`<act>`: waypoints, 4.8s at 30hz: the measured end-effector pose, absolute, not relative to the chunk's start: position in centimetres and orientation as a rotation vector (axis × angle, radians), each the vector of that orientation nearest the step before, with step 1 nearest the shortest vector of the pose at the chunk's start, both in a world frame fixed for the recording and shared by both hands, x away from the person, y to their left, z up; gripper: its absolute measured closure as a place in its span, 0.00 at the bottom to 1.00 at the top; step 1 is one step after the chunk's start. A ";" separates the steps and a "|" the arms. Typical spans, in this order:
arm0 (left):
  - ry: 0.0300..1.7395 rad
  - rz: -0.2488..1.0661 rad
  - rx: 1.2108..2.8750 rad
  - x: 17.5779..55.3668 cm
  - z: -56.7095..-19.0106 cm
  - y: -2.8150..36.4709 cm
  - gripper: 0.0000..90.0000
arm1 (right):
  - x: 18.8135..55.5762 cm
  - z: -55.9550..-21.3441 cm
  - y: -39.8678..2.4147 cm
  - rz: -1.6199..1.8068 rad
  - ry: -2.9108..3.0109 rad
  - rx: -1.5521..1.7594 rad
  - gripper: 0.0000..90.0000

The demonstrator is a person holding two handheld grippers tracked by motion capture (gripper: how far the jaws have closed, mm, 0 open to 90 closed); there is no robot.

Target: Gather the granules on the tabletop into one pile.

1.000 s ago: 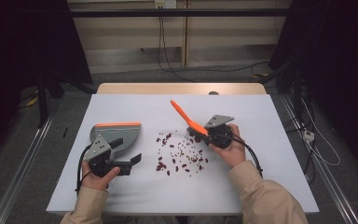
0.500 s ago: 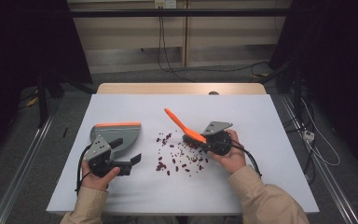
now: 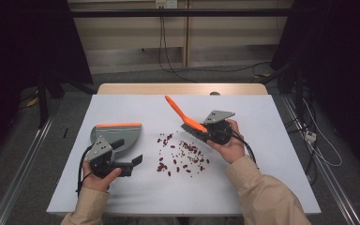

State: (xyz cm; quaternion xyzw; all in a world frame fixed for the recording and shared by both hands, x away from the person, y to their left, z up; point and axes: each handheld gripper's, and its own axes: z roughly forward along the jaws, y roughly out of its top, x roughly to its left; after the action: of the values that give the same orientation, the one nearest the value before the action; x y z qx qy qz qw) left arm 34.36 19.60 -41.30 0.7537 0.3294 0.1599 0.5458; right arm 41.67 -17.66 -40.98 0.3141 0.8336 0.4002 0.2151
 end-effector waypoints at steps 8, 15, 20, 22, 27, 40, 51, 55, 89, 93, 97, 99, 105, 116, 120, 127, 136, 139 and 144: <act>0.789 0.368 1.787 34.3 -41.4 19.6 0.06 | 44.7 -42.0 -16.3 1.118 2.316 0.858 0.79; 0.791 0.363 1.790 34.4 -41.5 19.6 0.06 | 46.5 -42.5 -15.9 1.084 2.310 0.802 0.79; 0.796 0.366 1.789 34.4 -41.6 19.7 0.06 | 46.6 -43.3 -15.4 1.088 2.345 0.789 0.79; 0.795 0.366 1.786 34.4 -41.6 19.6 0.06 | 46.3 -43.3 -15.1 1.068 2.369 0.750 0.79; 0.796 0.366 1.785 34.4 -41.6 19.6 0.06 | 45.2 -43.2 -14.9 1.080 2.413 0.712 0.79; 0.796 0.373 1.789 34.4 -41.6 19.6 0.06 | 42.1 -42.9 -15.1 1.100 2.485 0.587 0.79; 0.793 0.376 1.794 34.3 -41.5 19.6 0.06 | 40.2 -42.6 -15.3 1.115 2.517 0.545 0.79; 0.793 0.377 1.795 34.3 -41.5 19.6 0.06 | 40.3 -42.1 -15.4 1.149 2.495 0.549 0.79; 0.809 0.369 1.789 34.4 -41.8 19.9 0.06 | 45.2 -42.9 -11.2 1.156 2.549 0.443 0.79; 0.806 0.372 1.792 34.3 -41.8 19.8 0.06 | 44.0 -42.8 -11.3 1.159 2.570 0.413 0.79; 0.804 0.373 1.795 34.2 -41.7 19.8 0.06 | 43.0 -42.7 -11.5 1.162 2.589 0.386 0.79; 0.806 0.373 1.797 34.2 -41.7 19.8 0.06 | 42.4 -42.6 -11.6 1.158 2.596 0.369 0.79; 0.801 0.374 1.797 34.1 -41.6 19.7 0.06 | 41.3 -42.4 -11.9 1.150 2.613 0.334 0.79; 0.796 0.372 1.803 34.2 -41.7 19.6 0.06 | 42.6 -41.2 -12.1 1.223 2.530 0.382 0.79; 0.800 0.368 1.801 34.2 -41.7 19.6 0.06 | 44.1 -41.8 -11.6 1.196 2.518 0.379 0.79; 0.804 0.366 1.802 34.3 -41.8 19.8 0.06 | 44.3 -43.0 -10.4 1.183 2.557 0.319 0.79; 0.793 0.371 1.812 34.1 -41.7 19.8 0.06 | 42.6 -42.7 -10.2 1.165 2.602 0.252 0.79; 0.791 0.373 1.810 33.8 -41.6 19.9 0.06 | 41.9 -42.7 -10.2 1.164 2.608 0.230 0.79; 0.797 0.377 1.809 33.4 -41.6 20.5 0.06 | 41.0 -42.5 -10.5 1.173 2.623 0.212 0.79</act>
State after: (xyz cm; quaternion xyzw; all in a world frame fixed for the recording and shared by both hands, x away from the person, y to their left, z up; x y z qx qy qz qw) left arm 33.37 20.54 -41.60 0.7595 0.3347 0.1584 0.5349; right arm 40.97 -10.52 -42.46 0.0730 0.9027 0.4037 0.1299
